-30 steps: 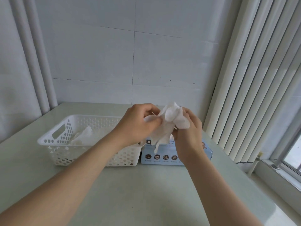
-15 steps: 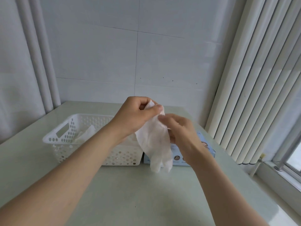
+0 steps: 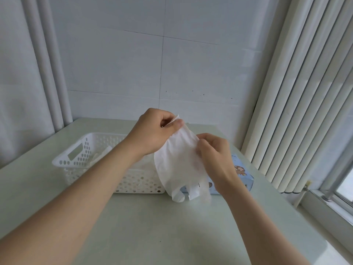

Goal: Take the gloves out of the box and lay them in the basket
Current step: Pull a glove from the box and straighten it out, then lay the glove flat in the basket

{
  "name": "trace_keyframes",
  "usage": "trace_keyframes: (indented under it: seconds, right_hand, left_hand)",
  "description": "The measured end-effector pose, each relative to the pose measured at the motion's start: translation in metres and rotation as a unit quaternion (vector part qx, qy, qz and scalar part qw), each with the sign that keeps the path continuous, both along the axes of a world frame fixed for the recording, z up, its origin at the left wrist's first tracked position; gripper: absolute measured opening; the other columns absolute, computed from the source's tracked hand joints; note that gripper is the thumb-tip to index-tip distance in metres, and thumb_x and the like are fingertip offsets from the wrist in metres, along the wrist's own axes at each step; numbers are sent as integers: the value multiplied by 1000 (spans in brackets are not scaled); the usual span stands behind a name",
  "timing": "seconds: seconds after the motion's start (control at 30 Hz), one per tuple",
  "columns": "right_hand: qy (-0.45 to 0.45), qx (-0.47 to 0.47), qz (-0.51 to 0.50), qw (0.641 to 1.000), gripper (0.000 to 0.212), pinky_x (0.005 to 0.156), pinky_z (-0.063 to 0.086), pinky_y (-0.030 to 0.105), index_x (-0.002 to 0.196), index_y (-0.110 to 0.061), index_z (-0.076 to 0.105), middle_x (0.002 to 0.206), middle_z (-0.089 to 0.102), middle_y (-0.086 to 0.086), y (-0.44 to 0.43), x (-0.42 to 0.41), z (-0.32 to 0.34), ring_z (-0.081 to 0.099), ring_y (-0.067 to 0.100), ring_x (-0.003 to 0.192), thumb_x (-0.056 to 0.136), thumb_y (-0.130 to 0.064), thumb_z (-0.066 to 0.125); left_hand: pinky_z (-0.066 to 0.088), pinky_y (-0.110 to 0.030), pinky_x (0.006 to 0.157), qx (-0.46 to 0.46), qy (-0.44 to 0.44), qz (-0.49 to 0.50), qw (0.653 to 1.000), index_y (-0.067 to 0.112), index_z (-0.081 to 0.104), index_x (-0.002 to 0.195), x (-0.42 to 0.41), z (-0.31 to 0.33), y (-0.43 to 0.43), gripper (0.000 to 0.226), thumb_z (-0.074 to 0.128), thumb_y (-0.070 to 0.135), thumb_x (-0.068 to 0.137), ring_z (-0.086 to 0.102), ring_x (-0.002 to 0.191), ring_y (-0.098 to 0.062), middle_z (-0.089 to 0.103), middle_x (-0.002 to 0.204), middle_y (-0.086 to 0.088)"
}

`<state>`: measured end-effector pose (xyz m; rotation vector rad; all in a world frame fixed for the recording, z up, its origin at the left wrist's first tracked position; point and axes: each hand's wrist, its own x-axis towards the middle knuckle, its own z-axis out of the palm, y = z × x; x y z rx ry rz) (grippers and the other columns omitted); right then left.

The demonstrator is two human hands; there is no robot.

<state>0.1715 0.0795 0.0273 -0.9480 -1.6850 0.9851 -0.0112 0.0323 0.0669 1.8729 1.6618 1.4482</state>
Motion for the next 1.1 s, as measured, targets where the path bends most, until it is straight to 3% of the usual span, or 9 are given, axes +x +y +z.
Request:
trace_keyframes:
  seconds: [0.1,0.23,0.4,0.47,0.63,0.77,0.83,0.97,1.1]
  right_hand:
    - [-46,-39,52,997,34,66,32,35,73,1,51,72,42,5,-2,4,1,41,19,66,85,-28,65]
    - [28,-100,83,991,24,71,37,38,65,-15,59,74,54,7,1,4,4,50,24,72,85,-25,66]
    - [70,-156,113,979,20,73,55,48,101,-1,72,97,75,22,6,6,-1,70,34,81,95,-21,72]
    - [61,-147,94,983,19,72,58,44,102,-8,77,104,77,23,5,2,-2,72,32,81,97,-26,73]
    - [52,-93,45,993,21,62,56,32,99,-11,78,89,79,15,2,-26,0,68,20,69,101,-31,70]
    - [-44,-18,19,999,28,55,45,29,88,-6,75,66,64,7,8,-58,8,52,17,57,98,-28,63]
    - [-109,17,-5,994,24,53,46,24,87,-15,77,70,73,1,14,-78,13,57,16,54,97,-30,62]
    - [-242,117,-37,962,30,54,44,28,93,-2,74,81,73,19,28,-116,11,61,30,59,101,-25,56]
    - [-379,179,-33,907,27,57,48,31,95,-8,70,87,66,10,34,-137,2,63,33,73,105,-28,55]
  left_hand:
    - [35,-30,59,12,11,32,999,4,66,83,-3,-1,4,42,62,39,105,41,58,-12,46,63,1]
    - [38,-28,59,12,-3,44,999,0,66,90,-5,0,4,46,59,43,105,42,57,-11,47,64,3]
    - [34,-30,63,-42,-84,40,995,4,58,86,-13,4,1,46,56,46,106,38,65,-17,40,71,3]
    - [39,-29,61,-76,-75,72,992,9,58,87,-20,7,-1,41,55,45,106,42,66,-18,43,73,2]
    - [44,-24,45,-163,11,135,977,-3,59,102,-52,9,-8,48,51,44,108,41,67,-22,39,75,-3]
    - [44,-26,46,-206,38,148,967,13,56,97,-86,4,-14,34,48,43,109,40,66,-23,38,76,-6]
    - [43,-25,45,-218,59,169,959,11,52,95,-102,2,-17,36,43,42,111,43,57,-23,40,73,-6]
    - [38,-24,43,-272,108,203,934,8,45,83,-122,-6,-21,45,36,40,113,45,38,-17,47,61,-6]
    - [61,-37,56,-325,136,255,900,6,53,111,-135,-21,-20,42,37,45,112,66,59,-29,65,84,-16]
